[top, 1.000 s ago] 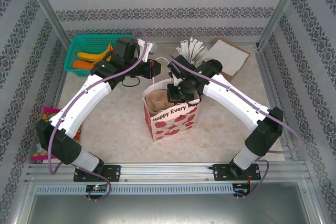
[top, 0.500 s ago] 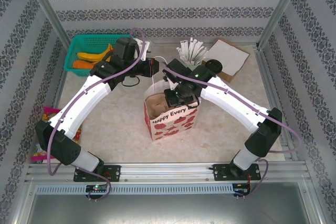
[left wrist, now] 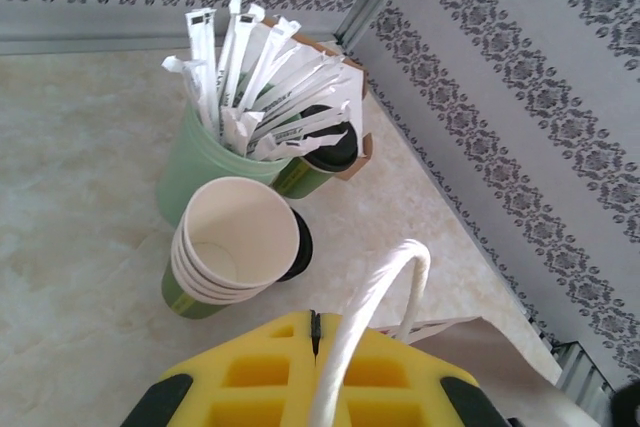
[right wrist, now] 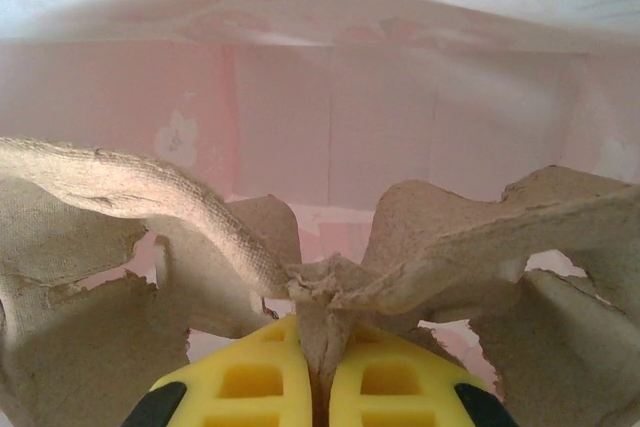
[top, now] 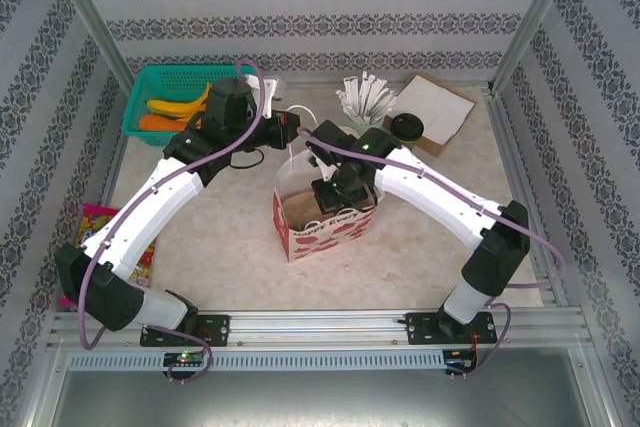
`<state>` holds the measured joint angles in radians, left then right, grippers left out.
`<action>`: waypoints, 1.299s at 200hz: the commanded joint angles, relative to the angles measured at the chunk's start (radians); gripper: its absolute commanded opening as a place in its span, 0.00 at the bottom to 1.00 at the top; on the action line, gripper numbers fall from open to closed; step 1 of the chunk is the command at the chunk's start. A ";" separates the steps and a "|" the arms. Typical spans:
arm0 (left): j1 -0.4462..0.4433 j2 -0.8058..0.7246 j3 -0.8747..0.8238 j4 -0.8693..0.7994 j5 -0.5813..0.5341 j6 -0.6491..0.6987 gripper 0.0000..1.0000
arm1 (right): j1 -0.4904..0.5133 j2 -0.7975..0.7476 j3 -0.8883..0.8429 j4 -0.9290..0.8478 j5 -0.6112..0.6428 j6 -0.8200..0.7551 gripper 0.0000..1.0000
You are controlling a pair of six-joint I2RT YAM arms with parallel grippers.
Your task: Pack the takeout coffee
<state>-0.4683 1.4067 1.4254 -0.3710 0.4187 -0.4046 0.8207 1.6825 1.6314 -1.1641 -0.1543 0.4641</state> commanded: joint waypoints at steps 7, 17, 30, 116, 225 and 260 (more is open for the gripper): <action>0.007 -0.031 -0.021 0.102 0.070 0.019 0.00 | 0.002 0.058 0.046 -0.070 -0.045 -0.008 0.00; 0.007 -0.032 -0.027 0.105 0.083 0.025 0.00 | -0.003 0.070 0.051 -0.080 -0.045 0.002 0.00; 0.007 -0.032 -0.031 0.107 0.098 0.034 0.00 | -0.010 0.082 0.062 -0.086 -0.057 0.017 0.00; 0.006 -0.064 -0.036 0.048 0.114 0.097 0.25 | -0.025 0.177 0.117 -0.115 -0.077 0.099 0.00; -0.094 -0.468 -0.244 -0.292 0.130 0.452 0.76 | -0.021 0.180 0.140 -0.108 -0.078 0.125 0.00; -0.250 -0.420 -0.221 -0.339 0.050 0.533 0.66 | -0.021 0.199 0.170 -0.123 -0.076 0.138 0.00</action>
<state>-0.6312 0.9440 1.1995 -0.6304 0.4950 0.0185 0.8070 1.8622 1.7592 -1.2686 -0.2272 0.5777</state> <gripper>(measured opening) 0.713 0.095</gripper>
